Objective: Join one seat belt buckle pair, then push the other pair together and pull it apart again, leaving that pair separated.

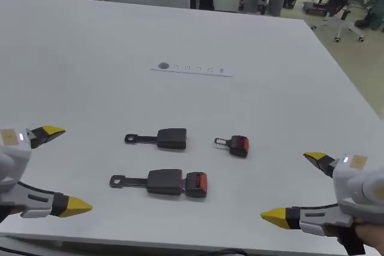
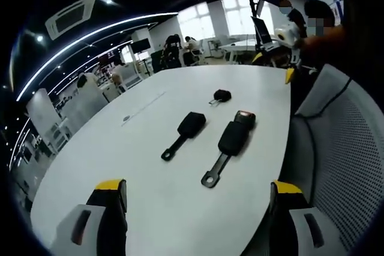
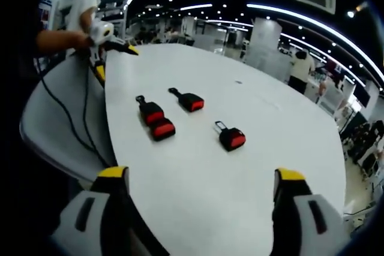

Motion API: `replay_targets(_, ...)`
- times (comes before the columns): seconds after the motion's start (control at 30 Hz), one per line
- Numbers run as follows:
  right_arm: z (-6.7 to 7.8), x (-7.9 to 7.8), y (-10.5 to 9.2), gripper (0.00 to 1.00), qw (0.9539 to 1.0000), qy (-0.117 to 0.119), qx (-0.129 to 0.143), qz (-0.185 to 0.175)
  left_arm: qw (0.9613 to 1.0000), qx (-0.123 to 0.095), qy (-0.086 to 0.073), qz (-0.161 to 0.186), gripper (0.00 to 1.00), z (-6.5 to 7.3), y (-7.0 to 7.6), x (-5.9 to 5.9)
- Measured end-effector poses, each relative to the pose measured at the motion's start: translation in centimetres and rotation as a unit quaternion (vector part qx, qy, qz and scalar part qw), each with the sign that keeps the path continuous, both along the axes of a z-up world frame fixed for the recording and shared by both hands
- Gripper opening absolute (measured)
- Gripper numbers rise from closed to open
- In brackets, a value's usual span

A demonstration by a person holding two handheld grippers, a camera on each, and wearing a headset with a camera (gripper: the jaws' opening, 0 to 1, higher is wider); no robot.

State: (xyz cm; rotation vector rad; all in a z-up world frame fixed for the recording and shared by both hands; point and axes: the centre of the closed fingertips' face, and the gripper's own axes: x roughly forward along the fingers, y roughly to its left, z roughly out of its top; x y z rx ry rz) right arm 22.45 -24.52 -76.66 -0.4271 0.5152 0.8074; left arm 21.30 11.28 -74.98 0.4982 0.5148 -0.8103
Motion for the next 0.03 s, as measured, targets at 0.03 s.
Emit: replay_targets(0.03,0.01,0.12,-0.17,1.0,1.0,-0.004,0.0,-0.004,1.0,0.0,0.001,-0.001,1.0,-0.03,0.0,-0.06)
